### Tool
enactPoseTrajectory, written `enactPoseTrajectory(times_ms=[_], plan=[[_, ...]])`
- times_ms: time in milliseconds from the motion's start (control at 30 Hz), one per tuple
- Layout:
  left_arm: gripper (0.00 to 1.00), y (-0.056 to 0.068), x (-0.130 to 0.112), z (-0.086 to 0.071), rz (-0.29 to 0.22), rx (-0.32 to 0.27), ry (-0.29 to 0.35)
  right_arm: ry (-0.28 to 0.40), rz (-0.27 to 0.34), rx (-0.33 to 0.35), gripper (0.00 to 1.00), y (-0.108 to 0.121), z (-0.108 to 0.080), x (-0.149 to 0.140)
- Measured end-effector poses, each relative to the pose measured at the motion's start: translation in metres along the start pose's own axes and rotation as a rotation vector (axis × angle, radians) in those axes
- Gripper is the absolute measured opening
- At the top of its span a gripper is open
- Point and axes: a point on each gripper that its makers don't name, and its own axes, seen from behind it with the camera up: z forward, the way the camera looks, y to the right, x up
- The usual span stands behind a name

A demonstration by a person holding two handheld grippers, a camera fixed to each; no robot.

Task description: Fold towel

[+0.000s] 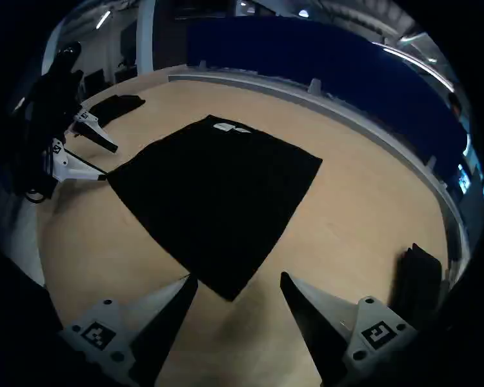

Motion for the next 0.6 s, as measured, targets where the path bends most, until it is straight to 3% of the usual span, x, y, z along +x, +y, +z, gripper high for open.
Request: enactPoseTrajectory(times_ms=[267,433,600], plan=[[0.97,0.008,-0.011,0.006,-0.020,-0.020,-0.036,-0.013,0.021,-0.001,0.99,-0.001,0.005,-0.007],[0.97,0.009,-0.013,0.008,-0.009,-0.011,-0.041,-0.028,0.040,0.015,0.91,-0.002,0.007,-0.013],[0.83,0.008,-0.014,0.009,0.017,0.005,-0.050,-0.023,0.046,0.022,0.81,-0.003,0.007,-0.013]])
